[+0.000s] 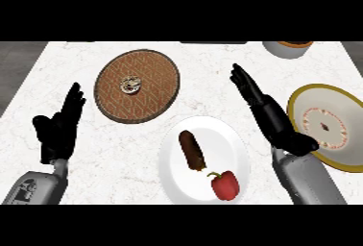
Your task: Pick the bell pepper from the plate and place it in the bowl
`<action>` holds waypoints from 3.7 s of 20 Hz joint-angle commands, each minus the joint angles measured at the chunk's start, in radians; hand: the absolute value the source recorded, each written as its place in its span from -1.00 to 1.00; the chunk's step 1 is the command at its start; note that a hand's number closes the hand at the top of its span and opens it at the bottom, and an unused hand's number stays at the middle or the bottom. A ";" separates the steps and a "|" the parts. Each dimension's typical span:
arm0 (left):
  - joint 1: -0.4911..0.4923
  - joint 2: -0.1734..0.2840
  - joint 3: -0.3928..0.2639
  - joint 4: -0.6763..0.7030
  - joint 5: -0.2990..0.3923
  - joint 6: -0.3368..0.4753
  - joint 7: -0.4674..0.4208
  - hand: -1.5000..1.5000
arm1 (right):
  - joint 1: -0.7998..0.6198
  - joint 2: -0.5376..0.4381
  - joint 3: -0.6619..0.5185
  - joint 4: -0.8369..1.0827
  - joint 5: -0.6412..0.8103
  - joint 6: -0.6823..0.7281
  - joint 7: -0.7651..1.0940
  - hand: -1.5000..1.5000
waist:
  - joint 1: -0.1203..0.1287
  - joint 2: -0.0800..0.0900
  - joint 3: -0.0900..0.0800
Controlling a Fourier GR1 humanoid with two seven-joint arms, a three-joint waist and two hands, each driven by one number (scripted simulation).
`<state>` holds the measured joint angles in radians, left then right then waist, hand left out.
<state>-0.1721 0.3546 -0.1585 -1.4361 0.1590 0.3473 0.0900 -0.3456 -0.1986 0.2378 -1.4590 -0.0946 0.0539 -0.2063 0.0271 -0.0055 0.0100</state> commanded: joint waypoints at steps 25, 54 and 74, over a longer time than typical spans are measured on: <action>0.038 0.066 0.091 -0.125 0.001 -0.098 0.056 0.00 | 0.803 -0.404 0.031 -0.938 0.708 -0.161 0.147 -1.00 | -0.033 0.004 -0.010; 0.005 0.030 0.148 -0.080 -0.048 -0.144 0.026 0.00 | 0.018 -0.109 0.430 -0.544 0.675 0.716 1.107 -1.00 | -0.022 0.005 -0.011; 0.008 -0.046 0.212 -0.077 -0.111 -0.205 0.018 0.00 | 0.191 -0.111 0.542 -0.446 1.101 0.543 0.846 -1.00 | -0.029 0.005 -0.010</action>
<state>-0.1499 0.3424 0.0499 -1.5273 0.0683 0.1396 0.1155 -0.2018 -0.3088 0.7807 -1.8857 0.9714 0.5723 0.6537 0.0002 -0.0003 0.0001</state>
